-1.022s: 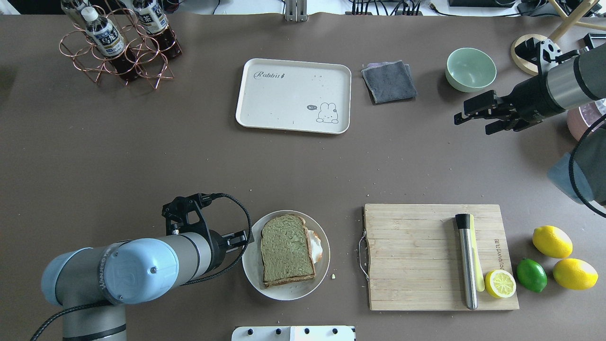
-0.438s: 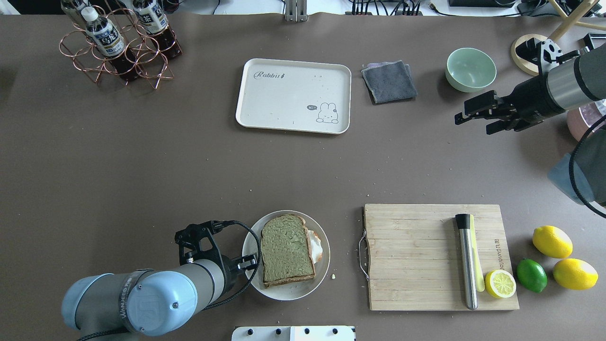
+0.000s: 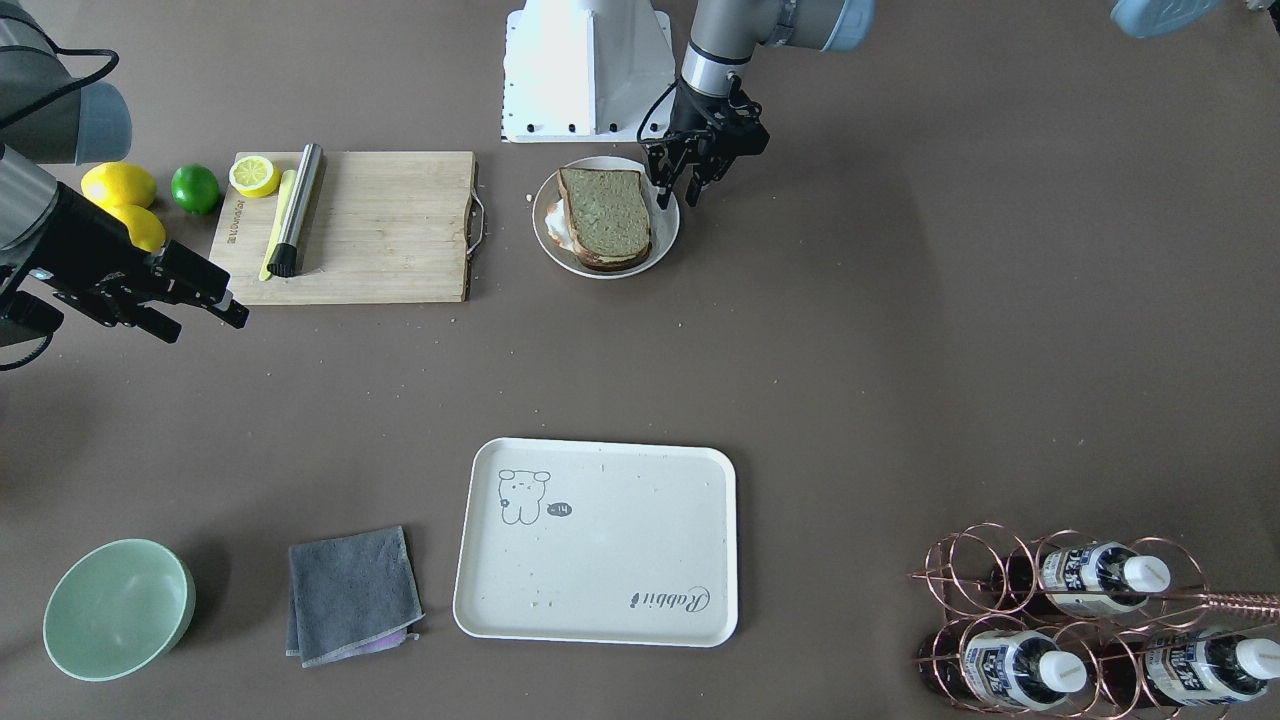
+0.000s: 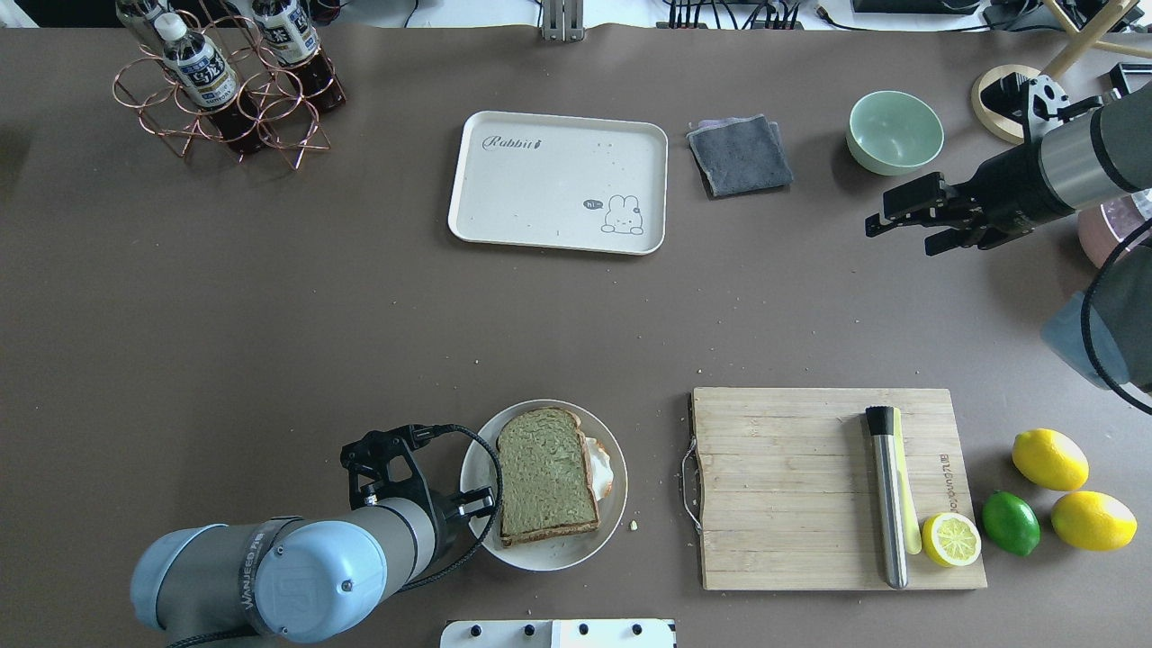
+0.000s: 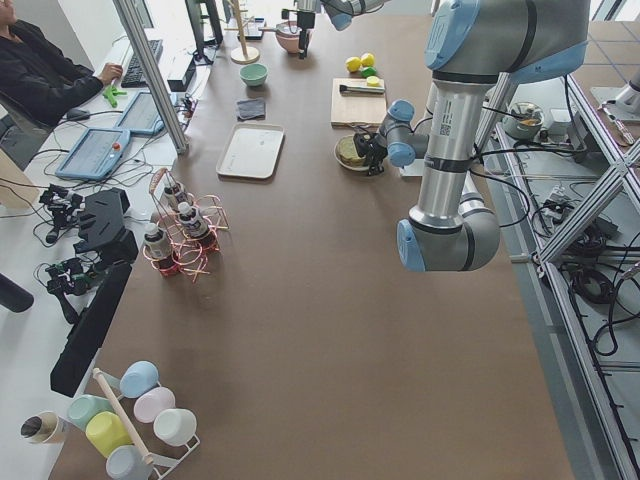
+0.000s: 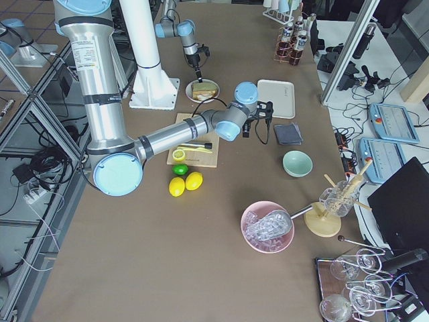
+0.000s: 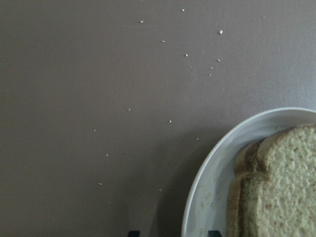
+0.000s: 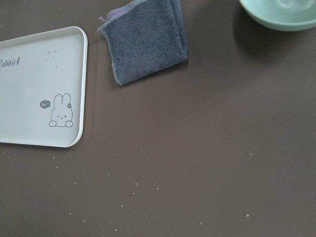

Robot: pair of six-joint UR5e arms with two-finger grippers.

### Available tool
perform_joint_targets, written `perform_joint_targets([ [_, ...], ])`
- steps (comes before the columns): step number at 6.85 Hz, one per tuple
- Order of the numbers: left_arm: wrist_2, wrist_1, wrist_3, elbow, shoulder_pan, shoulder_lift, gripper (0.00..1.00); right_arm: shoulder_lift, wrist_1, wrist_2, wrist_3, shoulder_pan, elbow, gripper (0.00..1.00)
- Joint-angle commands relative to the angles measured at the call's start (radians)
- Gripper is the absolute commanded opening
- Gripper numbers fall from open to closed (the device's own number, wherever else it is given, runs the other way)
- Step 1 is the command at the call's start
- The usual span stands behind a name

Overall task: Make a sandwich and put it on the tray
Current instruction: 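Grasp the rim of the white plate with the left gripper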

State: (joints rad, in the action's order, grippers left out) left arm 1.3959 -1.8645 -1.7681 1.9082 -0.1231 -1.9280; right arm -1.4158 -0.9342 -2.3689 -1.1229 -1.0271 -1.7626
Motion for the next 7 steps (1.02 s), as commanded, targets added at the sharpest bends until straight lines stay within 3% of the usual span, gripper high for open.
perform_joint_targets([
  [1, -0.009, 0.001, -0.007, -0.023, 0.0, -0.031, 0.22, 0.001, 0.0, 0.007, 0.0, 0.001, 0.002, 0.99],
  [2, -0.008, 0.001, -0.005, -0.017, -0.001, -0.031, 0.0, 0.001, 0.0, 0.007, 0.0, 0.001, 0.0, 0.99],
  [5, 0.006, 0.011, 0.001, 0.049, -0.032, -0.029, 0.0, 0.001, 0.0, 0.005, 0.0, 0.001, 0.0, 0.99],
  [7, 0.183, 0.011, 0.001, 0.078, -0.174, -0.051, 0.0, 0.0, 0.0, 0.0, 0.0, -0.001, 0.0, 0.99],
])
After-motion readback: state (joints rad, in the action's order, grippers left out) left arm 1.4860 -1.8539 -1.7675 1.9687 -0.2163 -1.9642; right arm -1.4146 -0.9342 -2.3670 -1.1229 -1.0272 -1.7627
